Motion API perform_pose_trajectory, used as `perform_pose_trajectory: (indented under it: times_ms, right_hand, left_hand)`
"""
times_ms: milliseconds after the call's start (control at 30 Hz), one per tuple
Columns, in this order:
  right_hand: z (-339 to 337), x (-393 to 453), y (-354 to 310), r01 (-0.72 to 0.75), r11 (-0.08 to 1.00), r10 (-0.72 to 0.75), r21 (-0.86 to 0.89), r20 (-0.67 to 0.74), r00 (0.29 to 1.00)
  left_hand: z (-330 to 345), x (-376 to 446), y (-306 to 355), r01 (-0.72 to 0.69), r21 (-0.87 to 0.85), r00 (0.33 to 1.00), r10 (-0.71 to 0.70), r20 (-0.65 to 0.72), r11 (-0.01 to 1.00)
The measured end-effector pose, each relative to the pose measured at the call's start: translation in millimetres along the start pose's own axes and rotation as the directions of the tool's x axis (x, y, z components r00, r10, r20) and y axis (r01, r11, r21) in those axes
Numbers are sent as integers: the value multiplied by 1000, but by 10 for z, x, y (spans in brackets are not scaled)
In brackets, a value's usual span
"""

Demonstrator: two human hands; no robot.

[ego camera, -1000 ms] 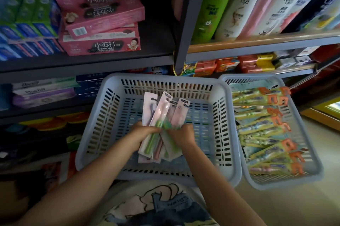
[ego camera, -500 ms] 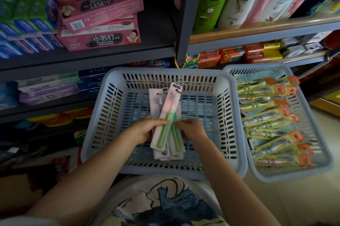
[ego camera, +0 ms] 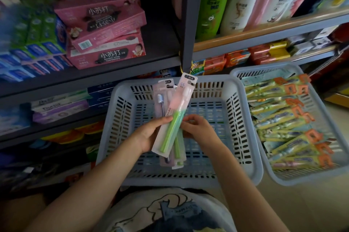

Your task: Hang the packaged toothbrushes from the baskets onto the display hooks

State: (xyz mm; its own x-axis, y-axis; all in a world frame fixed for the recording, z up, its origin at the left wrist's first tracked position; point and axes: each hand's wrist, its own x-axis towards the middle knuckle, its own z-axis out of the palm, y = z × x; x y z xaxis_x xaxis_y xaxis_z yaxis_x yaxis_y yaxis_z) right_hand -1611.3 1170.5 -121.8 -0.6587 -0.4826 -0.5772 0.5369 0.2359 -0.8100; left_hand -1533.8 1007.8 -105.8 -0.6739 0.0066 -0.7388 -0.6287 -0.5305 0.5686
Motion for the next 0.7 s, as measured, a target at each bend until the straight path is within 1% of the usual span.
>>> perform_pose_trajectory:
  times_ms: [67,133,200,300,333,367,433,467,500,633,700]
  right_hand:
    - [74,-61,-73,36,999,-36,14,23,999]
    - [187,-136,-180,70,997,-71,17,52,996]
    - [362,-227,-338,106,991,-111,77,61,992]
    - [718,-349,-565,112,969,-118,219,15,993]
    - [860,-396,-621,137,969,-144,207,20,989]
    - [1013,-444,-664,175,973,-182,150,36,983]
    - [1325,-536,-732,284,957,-280,-49,81,957]
    - [1471,-573,-769,323,939,-312,-121,102,945]
    - [1616,-618,-829,348,925,-333,-153,115,936]
    - [2124,-755,-1038,421,898,-398,-125,171,901]
    - [2361,-811,-1136,480,872,-456,-94,198,868]
  left_hand:
    - [-10,-67,31,-37,35,999,37,3,999]
    - [-43,-137,83,-98,16,995,98,1,995]
    - [-109,-252,158,-159,-31,987,159,-10,987]
    - [-290,-500,302,-300,-77,953,295,-69,951]
    - [-367,-595,345,-350,-81,936,345,-78,933]
    - [-447,-703,386,-396,-85,917,389,-90,914]
    - [-599,-969,467,-462,-97,884,448,-134,882]
    - [-678,-1105,503,-488,-110,869,470,-155,866]
    - [-753,-1248,539,-515,-123,854,493,-167,848]
    - [-1098,-1759,694,-618,-142,782,586,-213,773]
    - [-1271,-1951,789,-659,-127,746,624,-232,741]
